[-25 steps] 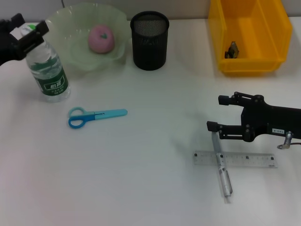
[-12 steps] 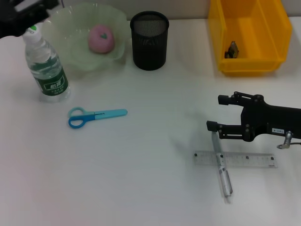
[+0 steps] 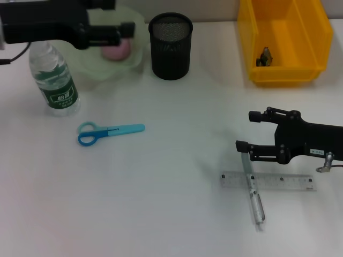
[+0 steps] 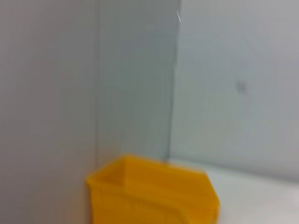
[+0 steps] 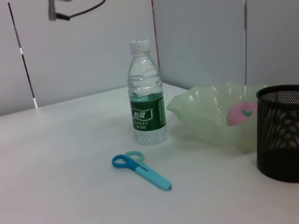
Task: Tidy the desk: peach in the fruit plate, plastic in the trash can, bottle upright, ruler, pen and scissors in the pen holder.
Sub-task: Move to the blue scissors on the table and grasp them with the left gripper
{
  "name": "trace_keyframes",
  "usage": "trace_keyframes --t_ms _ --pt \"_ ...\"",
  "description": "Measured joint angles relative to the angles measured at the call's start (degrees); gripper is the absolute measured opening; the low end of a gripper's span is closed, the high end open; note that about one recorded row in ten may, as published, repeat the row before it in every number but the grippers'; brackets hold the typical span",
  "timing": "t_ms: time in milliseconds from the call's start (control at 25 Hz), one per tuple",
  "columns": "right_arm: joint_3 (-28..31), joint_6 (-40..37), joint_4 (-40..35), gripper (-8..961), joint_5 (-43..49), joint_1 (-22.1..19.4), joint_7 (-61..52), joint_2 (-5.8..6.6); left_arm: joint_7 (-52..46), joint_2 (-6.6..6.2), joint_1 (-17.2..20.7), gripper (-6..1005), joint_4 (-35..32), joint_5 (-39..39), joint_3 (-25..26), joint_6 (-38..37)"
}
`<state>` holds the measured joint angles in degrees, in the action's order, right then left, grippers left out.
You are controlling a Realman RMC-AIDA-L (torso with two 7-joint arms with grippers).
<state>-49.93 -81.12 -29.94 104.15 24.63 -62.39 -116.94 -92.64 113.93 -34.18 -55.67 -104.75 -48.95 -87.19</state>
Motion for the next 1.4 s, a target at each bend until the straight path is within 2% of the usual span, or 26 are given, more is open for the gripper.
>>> trace_keyframes --t_ms 240,360,440,480,600,640,960,1200,1400 --pt "0.1 0.0 0.0 839 0.0 -0.2 0.1 -0.10 -7.1 1.53 -5.4 780 -9.1 -17.3 -5.2 -1.6" --pt "0.3 0.0 -0.1 839 0.1 -0.2 0.1 -0.21 -11.0 3.18 -8.0 780 -14.3 -26.6 -9.8 -2.8" --pt "0.4 0.0 -0.1 840 0.1 -0.2 0.2 -0.28 -11.8 3.64 -8.7 780 -15.4 -29.1 -11.1 -3.2" --pt "0.4 0.0 -0.1 840 0.1 -0.2 0.2 -0.28 -14.3 4.42 -10.9 779 -16.3 -35.4 -14.8 -3.5" --pt "0.5 0.0 -0.1 840 0.1 -0.1 0.2 -0.31 -15.6 4.58 -12.1 779 -16.0 -38.2 -17.3 -3.5" --pt "0.5 0.0 -0.1 840 0.1 0.0 0.2 -0.33 -17.2 4.69 -13.6 779 -15.1 -41.3 -20.6 -3.1" --pt "0.3 0.0 -0.1 840 0.1 0.3 1.4 -0.42 -20.6 5.19 -17.8 778 -9.4 -49.5 -27.3 -1.9" --pt "0.0 0.0 -0.1 840 0.1 0.5 1.6 -0.47 -21.4 5.24 -19.0 778 -6.3 -50.4 -29.0 -1.6" --pt "0.0 0.0 -0.1 840 0.2 0.5 1.7 -0.48 -22.6 5.25 -19.2 778 -2.5 -50.6 -32.9 1.9"
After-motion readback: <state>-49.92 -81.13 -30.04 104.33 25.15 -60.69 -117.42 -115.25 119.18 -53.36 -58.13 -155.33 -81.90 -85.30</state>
